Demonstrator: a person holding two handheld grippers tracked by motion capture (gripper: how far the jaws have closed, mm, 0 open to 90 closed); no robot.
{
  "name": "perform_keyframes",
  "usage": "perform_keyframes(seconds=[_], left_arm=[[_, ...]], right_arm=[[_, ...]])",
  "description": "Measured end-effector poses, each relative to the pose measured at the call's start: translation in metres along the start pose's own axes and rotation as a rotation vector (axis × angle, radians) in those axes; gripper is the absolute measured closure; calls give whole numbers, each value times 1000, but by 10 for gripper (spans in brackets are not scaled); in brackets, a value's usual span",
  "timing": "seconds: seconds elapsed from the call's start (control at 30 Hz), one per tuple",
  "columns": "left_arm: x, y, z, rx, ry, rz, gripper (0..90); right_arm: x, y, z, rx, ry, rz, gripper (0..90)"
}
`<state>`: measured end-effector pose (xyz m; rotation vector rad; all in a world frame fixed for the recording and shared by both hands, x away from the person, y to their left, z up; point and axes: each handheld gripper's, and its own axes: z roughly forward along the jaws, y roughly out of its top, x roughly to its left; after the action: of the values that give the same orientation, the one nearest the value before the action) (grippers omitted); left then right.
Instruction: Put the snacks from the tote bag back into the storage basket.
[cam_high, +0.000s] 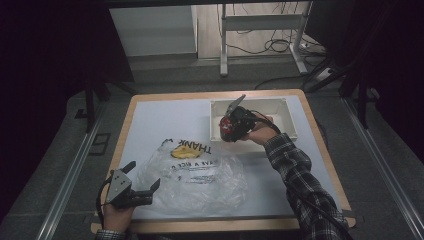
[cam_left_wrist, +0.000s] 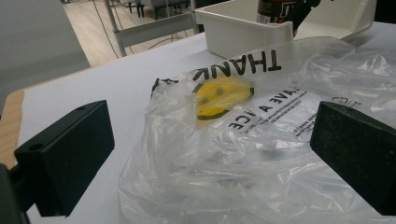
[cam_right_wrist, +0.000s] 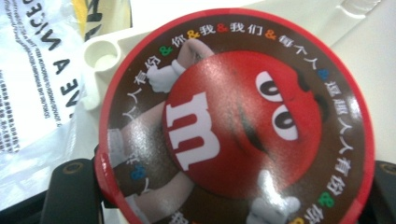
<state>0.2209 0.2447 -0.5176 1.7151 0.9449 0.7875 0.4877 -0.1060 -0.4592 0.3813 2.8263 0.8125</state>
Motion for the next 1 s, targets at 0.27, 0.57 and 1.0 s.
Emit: perform_keyframes(seconds=[0.27, 0.57, 1.0], left_arm=[[0, 0, 0, 0, 0, 1, 0], [0, 0, 0, 0, 0, 1, 0], [0, 0, 0, 0, -2, 3, 0]], right_arm=[[-5, 1, 9, 8, -6, 6, 256], [-10, 3, 18, 9, -4, 10, 256], [-17, 5, 33, 20, 1, 3, 256]])
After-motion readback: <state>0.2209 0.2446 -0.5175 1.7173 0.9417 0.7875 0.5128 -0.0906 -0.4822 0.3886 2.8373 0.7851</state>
